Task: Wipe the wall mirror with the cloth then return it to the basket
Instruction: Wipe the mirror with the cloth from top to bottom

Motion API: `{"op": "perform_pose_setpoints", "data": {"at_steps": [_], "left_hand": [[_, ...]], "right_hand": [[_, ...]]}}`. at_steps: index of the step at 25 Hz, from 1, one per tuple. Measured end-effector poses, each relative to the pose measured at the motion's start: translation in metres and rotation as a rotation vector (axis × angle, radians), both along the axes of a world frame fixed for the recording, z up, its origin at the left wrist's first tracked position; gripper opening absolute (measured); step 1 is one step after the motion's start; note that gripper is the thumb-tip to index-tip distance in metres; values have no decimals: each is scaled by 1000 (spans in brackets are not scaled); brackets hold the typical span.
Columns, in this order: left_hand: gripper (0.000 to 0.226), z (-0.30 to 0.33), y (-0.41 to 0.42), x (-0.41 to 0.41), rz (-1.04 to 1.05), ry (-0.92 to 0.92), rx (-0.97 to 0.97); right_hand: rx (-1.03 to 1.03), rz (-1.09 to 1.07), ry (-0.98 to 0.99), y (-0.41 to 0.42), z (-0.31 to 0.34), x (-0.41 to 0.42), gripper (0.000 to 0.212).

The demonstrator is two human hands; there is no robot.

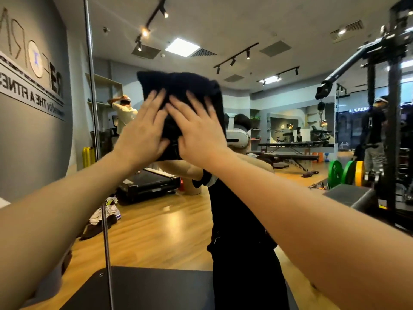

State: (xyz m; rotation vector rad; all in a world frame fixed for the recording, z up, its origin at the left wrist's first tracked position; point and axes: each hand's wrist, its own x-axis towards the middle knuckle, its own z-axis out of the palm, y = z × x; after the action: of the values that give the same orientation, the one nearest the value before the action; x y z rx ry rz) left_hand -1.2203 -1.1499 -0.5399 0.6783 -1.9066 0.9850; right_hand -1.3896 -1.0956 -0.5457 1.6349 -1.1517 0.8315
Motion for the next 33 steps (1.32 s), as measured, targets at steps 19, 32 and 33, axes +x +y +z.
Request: {"op": "perform_pose_setpoints", "data": {"at_steps": [19, 32, 33], "left_hand": [[64, -107, 88, -223, -184, -173, -7], [66, -112, 153, -419, -303, -104, -46], [65, -112, 156, -429, -313, -106, -52]], "right_hand": [[17, -233, 299, 114, -97, -255, 75], [-1, -343, 243, 195, -102, -433, 74], [-11, -347, 231, 198, -104, -442, 74]]}}
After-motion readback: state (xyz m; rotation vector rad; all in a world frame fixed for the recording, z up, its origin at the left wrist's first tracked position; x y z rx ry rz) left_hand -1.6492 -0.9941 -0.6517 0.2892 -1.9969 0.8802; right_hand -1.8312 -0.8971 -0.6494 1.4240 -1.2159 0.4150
